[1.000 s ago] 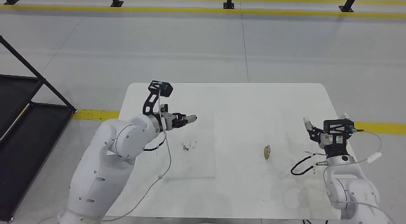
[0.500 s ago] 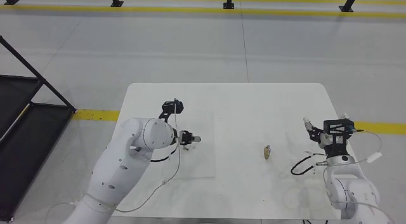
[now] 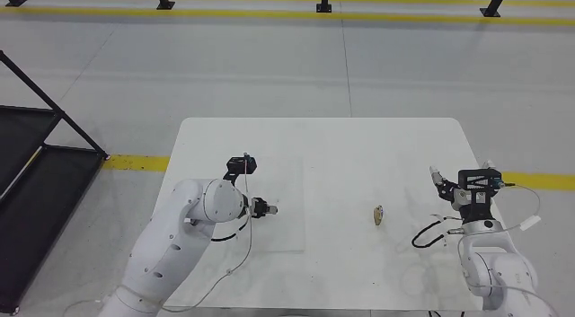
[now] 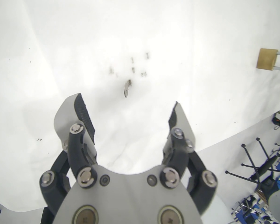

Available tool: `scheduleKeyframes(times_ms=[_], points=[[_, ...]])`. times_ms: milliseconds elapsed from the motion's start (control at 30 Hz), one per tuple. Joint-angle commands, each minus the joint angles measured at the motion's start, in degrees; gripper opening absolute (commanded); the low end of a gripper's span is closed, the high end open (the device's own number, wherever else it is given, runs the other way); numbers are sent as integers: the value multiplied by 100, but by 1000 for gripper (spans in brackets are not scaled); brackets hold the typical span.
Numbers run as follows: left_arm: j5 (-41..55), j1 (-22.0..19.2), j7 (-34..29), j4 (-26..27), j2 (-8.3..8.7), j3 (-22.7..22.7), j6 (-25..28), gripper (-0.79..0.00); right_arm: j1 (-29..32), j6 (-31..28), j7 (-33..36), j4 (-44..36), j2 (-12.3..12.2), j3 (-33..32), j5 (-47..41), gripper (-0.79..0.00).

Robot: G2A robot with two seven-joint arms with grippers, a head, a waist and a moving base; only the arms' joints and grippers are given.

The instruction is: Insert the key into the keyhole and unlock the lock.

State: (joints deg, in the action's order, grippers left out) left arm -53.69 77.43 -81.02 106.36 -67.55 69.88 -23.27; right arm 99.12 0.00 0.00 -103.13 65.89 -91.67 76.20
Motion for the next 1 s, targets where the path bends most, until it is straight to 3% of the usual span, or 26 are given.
scheduleKeyframes(times_ms=[0, 267, 500, 600, 667, 700, 733, 967], points=[[-19, -28, -6, -70, -5, -37, 6, -425, 0, 0, 0, 0, 0, 0, 0, 0], [49, -167, 60, -357, -36, -161, -60, -459, 0, 0, 0, 0, 0, 0, 0, 0], [112, -244, 95, -537, -46, -212, -95, -573, 0, 0, 0, 0, 0, 0, 0, 0], [199, -278, 73, -609, -51, -237, -72, -582, 0, 0, 0, 0, 0, 0, 0, 0], [235, -302, 73, -641, -52, -243, -72, -668, 0, 0, 0, 0, 0, 0, 0, 0], [250, -311, 76, -649, -53, -248, -75, -763, 0, 0, 0, 0, 0, 0, 0, 0], [256, -317, 79, -654, -53, -253, -78, -785, 0, 0, 0, 0, 0, 0, 0, 0], [226, -275, 1, -347, -23, -223, 0, -785, 0, 0, 0, 0, 0, 0, 0, 0]])
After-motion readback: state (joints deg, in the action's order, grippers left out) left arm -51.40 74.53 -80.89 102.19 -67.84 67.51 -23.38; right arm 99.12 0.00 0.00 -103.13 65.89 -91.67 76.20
